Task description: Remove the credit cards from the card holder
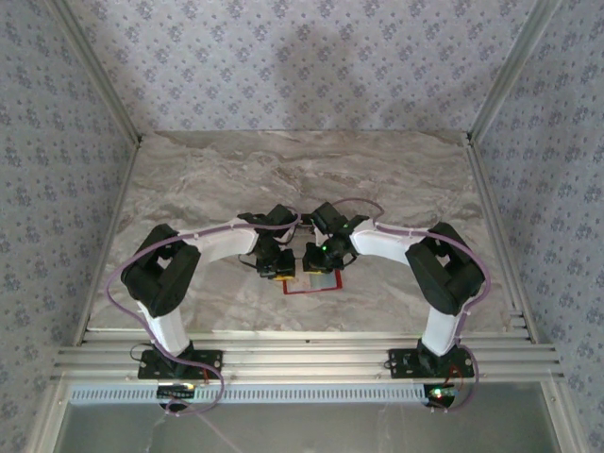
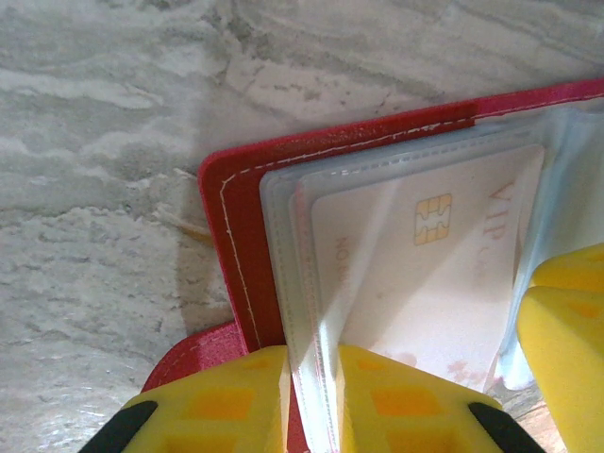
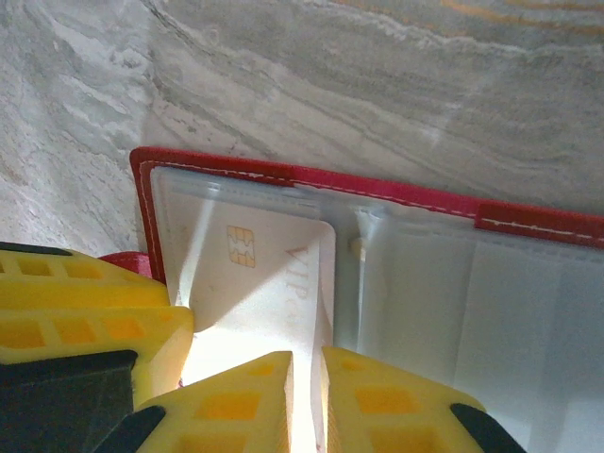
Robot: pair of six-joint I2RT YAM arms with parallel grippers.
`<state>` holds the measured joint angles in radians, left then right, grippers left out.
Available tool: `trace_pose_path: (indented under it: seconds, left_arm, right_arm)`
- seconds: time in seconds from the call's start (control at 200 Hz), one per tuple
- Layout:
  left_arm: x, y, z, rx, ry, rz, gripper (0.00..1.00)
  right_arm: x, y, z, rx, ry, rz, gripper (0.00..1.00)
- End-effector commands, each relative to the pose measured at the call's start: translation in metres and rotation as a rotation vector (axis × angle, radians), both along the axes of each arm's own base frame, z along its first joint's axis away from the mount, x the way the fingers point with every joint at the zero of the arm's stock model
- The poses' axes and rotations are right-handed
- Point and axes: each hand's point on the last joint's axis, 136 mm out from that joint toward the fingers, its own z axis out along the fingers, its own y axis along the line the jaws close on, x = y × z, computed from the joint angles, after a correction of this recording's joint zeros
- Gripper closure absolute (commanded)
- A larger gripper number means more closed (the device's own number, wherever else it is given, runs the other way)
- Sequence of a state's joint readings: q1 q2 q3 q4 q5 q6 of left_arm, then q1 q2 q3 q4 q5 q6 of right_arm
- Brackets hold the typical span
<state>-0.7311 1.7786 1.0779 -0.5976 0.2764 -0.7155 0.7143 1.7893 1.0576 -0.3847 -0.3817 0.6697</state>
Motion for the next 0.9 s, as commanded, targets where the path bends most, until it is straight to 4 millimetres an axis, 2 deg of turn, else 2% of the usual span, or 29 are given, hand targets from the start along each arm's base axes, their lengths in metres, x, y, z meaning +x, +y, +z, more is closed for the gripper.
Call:
trace_pose_path:
  seconds: [0.0, 0.225, 0.495, 0.895]
  left_arm:
    - [-0.007, 0.015, -0.006, 0.051, 0.015, -0.001, 0.8]
    - [-0.007, 0.015, -0.006, 0.054, 0.017, -0.002, 0.8]
    - [-0.007, 0.015, -0.005, 0.051, 0.016, -0.005, 0.8]
    - [-0.007, 0.014, -0.006, 0.051, 0.019, -0.005, 0.8]
  right_arm:
    - [-0.003, 0.004, -0.005, 0.0, 0.021, 0.004, 0.82]
    - [-0.004, 0.003, -0.009, -0.012, 0.028, 0.01, 0.82]
    - [-0.005, 0.011, -0.007, 0.02, 0.037, 0.02, 0.82]
    - [-0.007, 0.019, -0.005, 0.067, 0.051, 0.025, 0.87]
